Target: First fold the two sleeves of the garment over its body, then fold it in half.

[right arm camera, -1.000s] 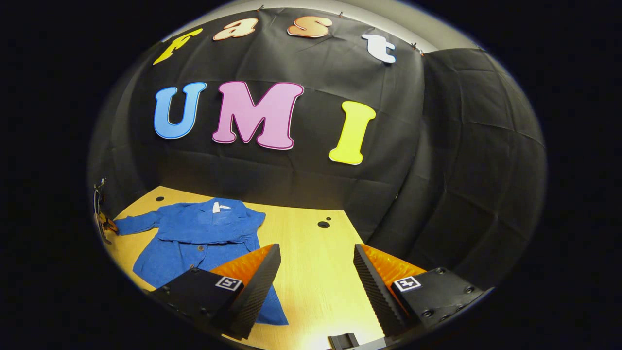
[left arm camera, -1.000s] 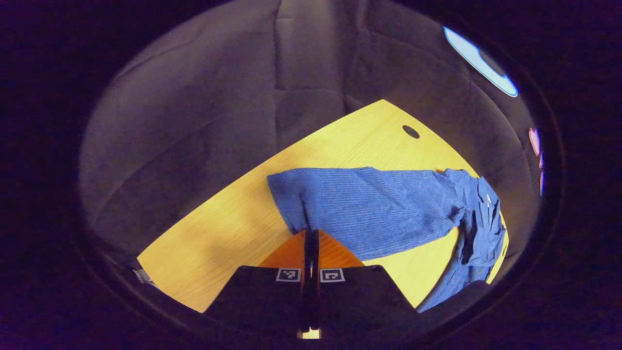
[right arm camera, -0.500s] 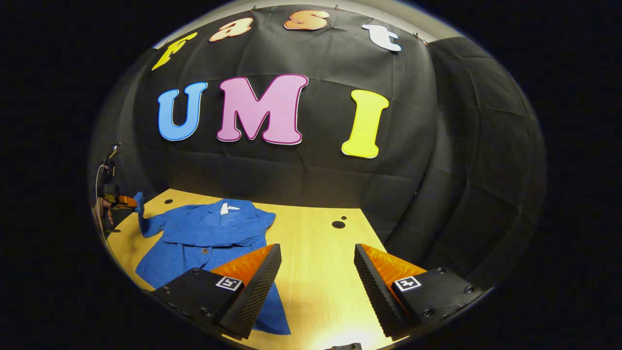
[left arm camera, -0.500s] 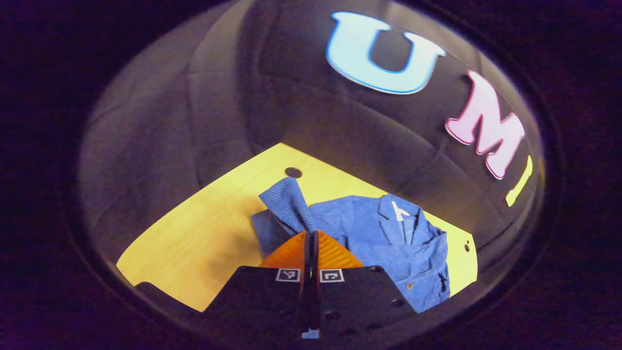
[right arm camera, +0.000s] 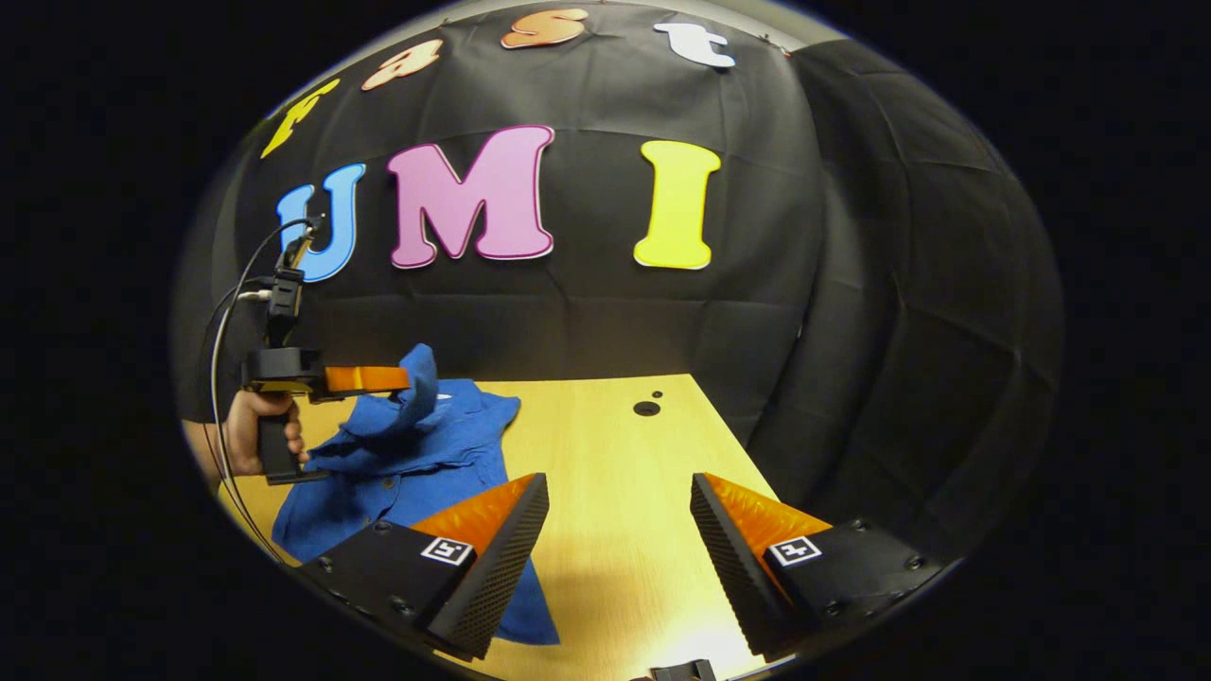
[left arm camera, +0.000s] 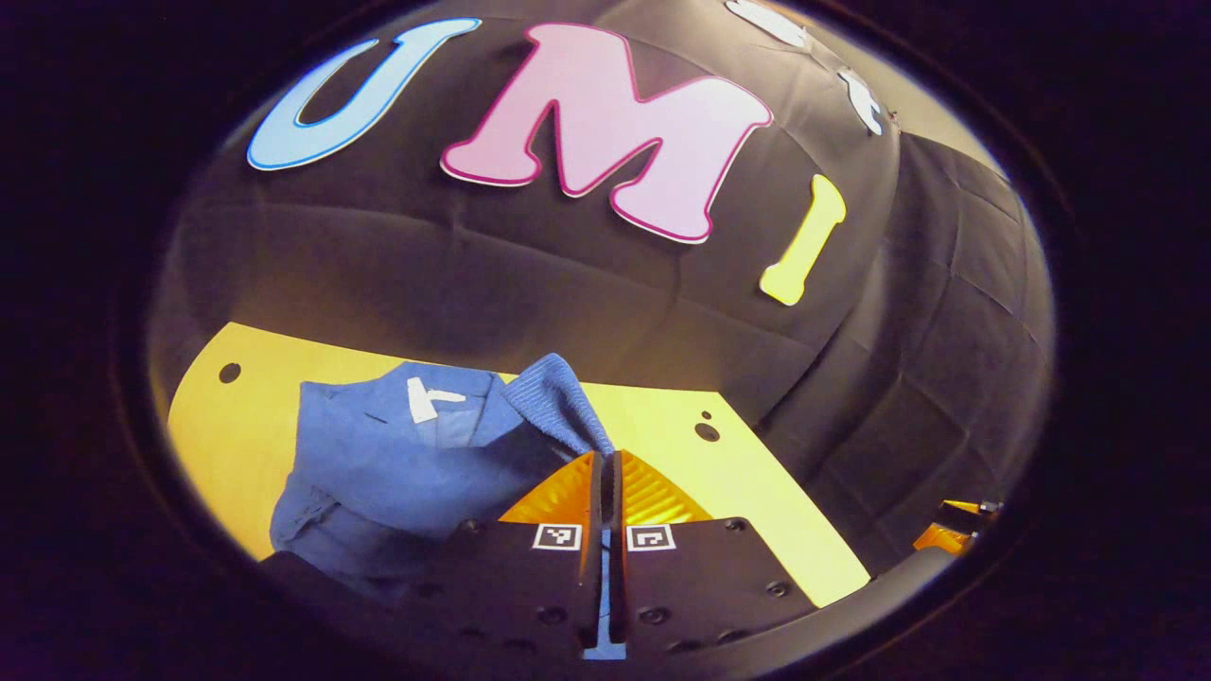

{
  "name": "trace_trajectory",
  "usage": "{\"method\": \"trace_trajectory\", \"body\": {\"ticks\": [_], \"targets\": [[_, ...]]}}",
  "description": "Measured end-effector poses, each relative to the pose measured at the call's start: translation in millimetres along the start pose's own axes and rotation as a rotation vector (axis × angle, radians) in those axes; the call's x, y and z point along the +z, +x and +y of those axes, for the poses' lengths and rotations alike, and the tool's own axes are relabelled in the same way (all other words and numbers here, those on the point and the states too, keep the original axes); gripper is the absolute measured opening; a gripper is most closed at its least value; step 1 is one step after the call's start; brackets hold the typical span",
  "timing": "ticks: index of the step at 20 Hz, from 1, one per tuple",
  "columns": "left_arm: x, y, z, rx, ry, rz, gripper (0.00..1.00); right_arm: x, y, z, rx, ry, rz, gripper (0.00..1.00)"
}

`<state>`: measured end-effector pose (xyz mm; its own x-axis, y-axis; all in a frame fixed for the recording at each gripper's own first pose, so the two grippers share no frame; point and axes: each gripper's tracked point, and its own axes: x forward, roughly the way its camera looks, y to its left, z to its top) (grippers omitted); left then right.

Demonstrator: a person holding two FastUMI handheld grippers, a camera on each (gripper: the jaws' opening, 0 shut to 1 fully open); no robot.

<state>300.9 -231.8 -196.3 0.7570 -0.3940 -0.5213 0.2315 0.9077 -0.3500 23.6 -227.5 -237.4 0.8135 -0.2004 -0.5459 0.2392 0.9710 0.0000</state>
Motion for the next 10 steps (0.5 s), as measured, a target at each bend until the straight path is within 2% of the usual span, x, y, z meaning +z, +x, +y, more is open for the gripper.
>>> {"method": "trace_trajectory", "body": {"ticks": [1, 3, 5, 7, 10], "targets": [[-2.0, 12.4, -6.2, 0.000, -0.004, 0.012, 0.08, -3.2, -0.6, -4.1, -0.007, 0.014, 0.008, 0.96], [-4.8, 21.7, -12.8, -0.002, -0.017, 0.026, 0.30, -8.6, -1.8, -11.1, -0.022, 0.028, 0.017, 0.96], [-9.4, 19.3, -7.6, 0.021, -0.026, 0.031, 0.88, -17.6, -0.5, -9.8, -0.020, 0.044, 0.039, 0.96], [-16.6, 1.5, 9.1, 0.060, -0.033, 0.031, 0.85, -27.0, 1.7, 0.2, -0.005, 0.059, 0.061, 0.96], [-34.6, -53.1, 44.1, 0.157, -0.030, 0.021, 0.85, -47.0, 5.7, 30.8, 0.057, 0.095, 0.122, 0.98]]}}
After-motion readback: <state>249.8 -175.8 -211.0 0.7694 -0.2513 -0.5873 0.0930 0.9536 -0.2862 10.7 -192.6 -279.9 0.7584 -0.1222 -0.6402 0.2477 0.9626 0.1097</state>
